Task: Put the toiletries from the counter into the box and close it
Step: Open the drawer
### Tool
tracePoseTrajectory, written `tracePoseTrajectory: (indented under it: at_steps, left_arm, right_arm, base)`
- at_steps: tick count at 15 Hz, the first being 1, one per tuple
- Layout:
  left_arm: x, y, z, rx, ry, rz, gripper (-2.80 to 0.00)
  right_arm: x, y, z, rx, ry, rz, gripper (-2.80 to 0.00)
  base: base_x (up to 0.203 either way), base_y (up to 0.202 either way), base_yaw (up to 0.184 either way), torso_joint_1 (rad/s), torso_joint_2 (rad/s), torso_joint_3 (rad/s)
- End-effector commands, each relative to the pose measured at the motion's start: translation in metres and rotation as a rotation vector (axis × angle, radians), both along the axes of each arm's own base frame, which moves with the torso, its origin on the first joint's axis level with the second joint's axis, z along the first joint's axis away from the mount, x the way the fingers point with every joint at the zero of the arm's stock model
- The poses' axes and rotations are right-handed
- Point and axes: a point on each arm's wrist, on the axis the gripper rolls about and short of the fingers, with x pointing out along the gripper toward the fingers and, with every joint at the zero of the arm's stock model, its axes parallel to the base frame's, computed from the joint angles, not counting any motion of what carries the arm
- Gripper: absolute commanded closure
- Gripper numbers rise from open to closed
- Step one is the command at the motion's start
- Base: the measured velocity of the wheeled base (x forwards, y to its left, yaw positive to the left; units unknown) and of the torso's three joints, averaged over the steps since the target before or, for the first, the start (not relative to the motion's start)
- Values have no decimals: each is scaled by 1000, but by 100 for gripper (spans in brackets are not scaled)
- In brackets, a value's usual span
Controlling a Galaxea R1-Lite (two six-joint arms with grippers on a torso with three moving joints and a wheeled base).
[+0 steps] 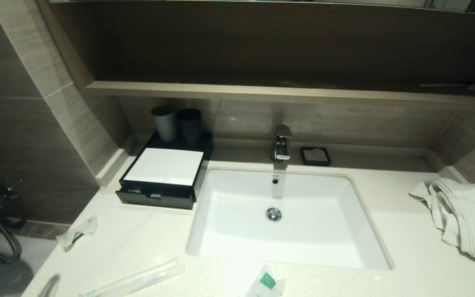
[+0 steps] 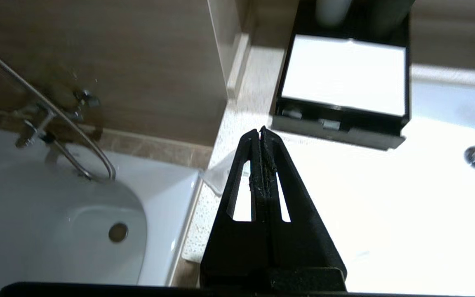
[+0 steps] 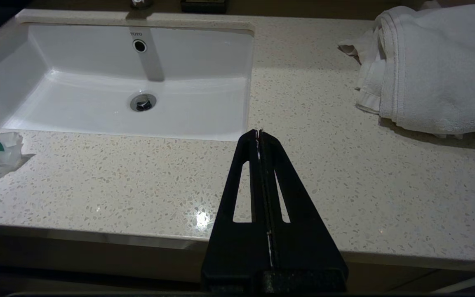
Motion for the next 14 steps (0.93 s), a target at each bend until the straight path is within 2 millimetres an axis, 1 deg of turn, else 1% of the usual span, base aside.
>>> tracePoseTrajectory:
  at_steps: [1, 3, 6, 8, 14]
  left_arm:
    - [26, 0, -22, 0, 120, 0, 0]
    - [38, -1, -33, -12, 177, -6, 0]
    - [50, -2, -45, -64, 207, -45, 0]
    - [61, -2, -55, -68, 249, -39, 0]
    - [95, -1, -76, -92, 342, -12, 0]
  right_arm:
    - [0, 0, 0, 0, 0, 0, 0]
    - [0, 0, 0, 0, 1, 0, 0]
    - [0, 0, 0, 0, 0, 0, 0]
    - [0, 0, 0, 0, 0, 0, 0]
    - [0, 0, 0, 0, 0, 0, 0]
  base:
    - [0, 0, 0, 0, 0, 0]
    - [0, 0, 0, 0, 0, 0]
    - [0, 0, 0, 0, 0, 0]
    - [0, 0, 0, 0, 0, 0]
    - [0, 0, 0, 0, 0, 0]
